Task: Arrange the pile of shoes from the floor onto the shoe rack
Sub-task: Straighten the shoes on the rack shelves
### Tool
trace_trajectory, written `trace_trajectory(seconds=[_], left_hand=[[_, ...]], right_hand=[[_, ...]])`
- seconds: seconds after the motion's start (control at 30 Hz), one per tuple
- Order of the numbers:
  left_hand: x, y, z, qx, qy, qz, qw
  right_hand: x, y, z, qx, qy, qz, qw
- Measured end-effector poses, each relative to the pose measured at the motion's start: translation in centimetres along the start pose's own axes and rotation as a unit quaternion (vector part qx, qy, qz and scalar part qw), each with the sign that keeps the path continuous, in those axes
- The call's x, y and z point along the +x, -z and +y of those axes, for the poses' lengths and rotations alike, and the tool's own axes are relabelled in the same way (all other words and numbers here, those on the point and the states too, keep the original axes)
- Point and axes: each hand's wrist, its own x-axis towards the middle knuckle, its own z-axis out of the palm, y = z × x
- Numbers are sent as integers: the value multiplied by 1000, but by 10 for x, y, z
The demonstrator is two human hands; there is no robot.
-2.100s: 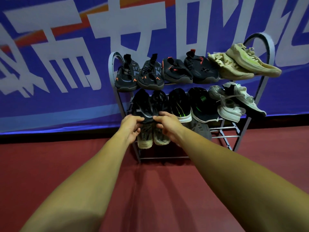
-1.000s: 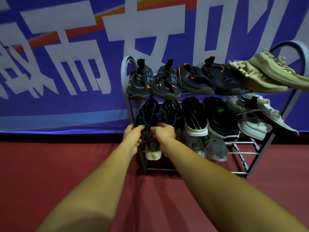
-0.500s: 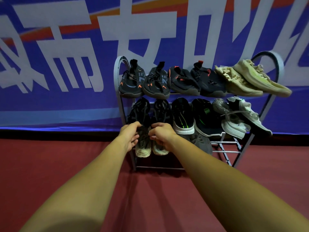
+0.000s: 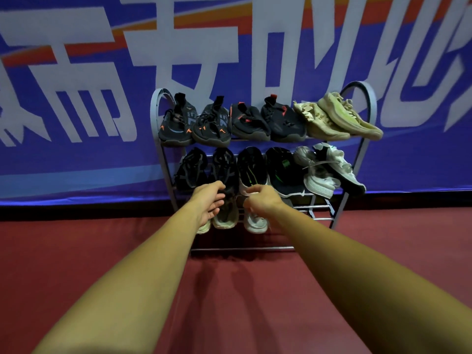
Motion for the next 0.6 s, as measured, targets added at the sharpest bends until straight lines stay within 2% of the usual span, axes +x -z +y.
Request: trace_trajectory(seconds=[0.23,0.6], left_hand=[[-5,-35,1,47,8,-53,997],[30,-63,-4,26,21,-41,999]], right_hand=[[15,26,23,18,0,59,998],[51,22,33,52,1,39,998]])
